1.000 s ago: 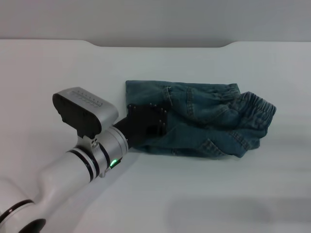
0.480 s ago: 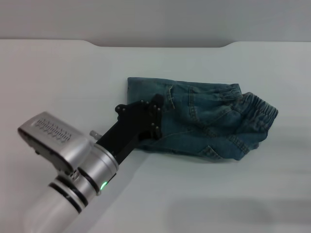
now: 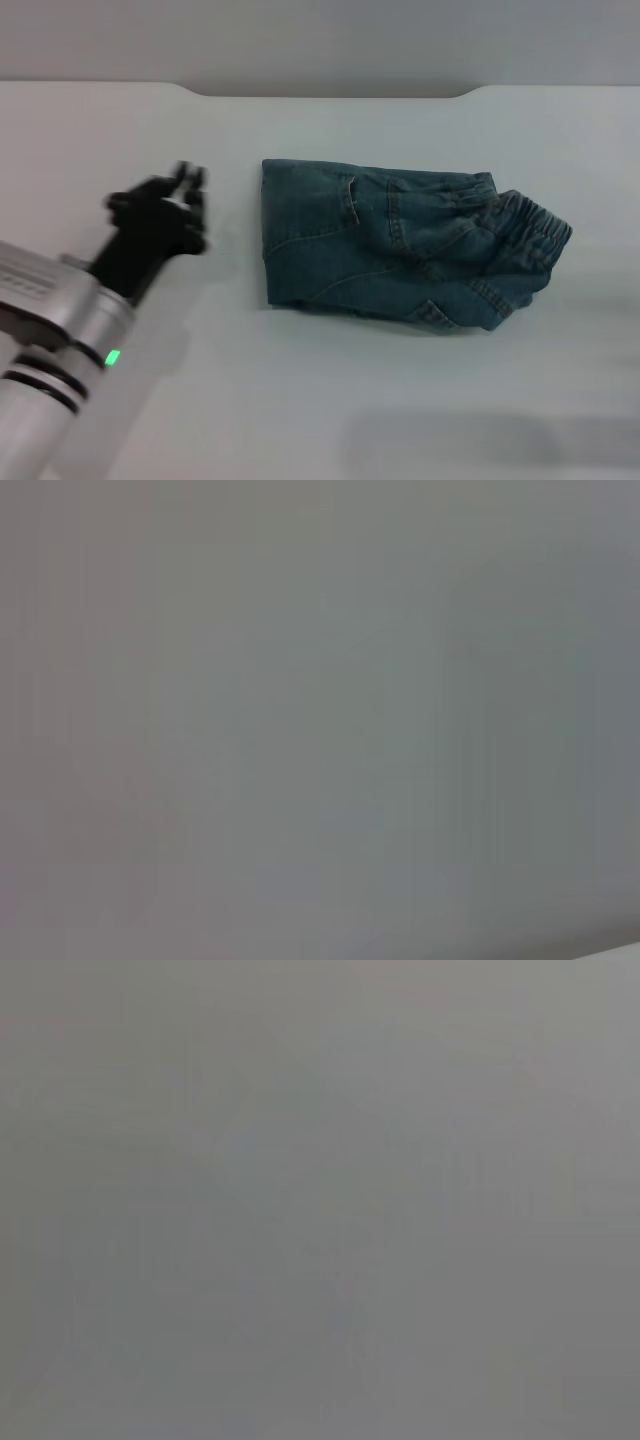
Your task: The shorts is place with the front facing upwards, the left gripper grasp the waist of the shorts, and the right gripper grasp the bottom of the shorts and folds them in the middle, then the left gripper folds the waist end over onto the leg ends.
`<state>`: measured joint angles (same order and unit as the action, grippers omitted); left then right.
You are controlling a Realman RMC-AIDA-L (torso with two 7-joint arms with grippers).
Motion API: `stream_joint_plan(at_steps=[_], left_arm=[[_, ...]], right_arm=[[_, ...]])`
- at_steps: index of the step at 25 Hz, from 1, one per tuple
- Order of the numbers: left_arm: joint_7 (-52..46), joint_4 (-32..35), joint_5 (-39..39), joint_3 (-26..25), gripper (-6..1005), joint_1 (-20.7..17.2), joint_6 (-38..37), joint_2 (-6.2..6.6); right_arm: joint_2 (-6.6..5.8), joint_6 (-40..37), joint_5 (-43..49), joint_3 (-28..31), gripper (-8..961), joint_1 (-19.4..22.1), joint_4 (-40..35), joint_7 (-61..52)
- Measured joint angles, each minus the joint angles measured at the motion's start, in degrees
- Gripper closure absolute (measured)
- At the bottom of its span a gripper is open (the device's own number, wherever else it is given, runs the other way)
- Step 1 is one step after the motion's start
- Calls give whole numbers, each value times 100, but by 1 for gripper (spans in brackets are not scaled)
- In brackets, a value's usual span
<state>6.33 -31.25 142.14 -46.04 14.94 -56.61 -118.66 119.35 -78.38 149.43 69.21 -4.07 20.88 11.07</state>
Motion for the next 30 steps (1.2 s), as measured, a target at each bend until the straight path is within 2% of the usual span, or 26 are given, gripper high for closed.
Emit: stream_joint_plan(at_steps=[3,8,11,19,21,27,30], left_arm=[[-58,330,-15,-256,943,-30,-187,0],[-275,650,-208,-286,739,-76,-580,0],[-324,684,-356,-288,530,-105,-630,0],[-326,734,-370,-256,342,-143,-650,-1],[-326,742,-371,-249,295,-141,-651,-2],[-326,752,-372,-242,220,-179,-654,7],[-364,758,-371,-266,220,-210,-658,9]], right_arm=[[13,-80,-16,-40,943,-25,-133,-200],[5,-124,-87,37,888,-40,-317,-867],[14,-179,-141,53,832,-51,-428,-862],[35,-630,-405,6,681,28,-529,-911],[38,-631,-406,-7,474,12,-567,-918],[33,-611,-405,-236,402,-196,-876,-929],[37,-633,-405,-283,402,-210,-877,-934]])
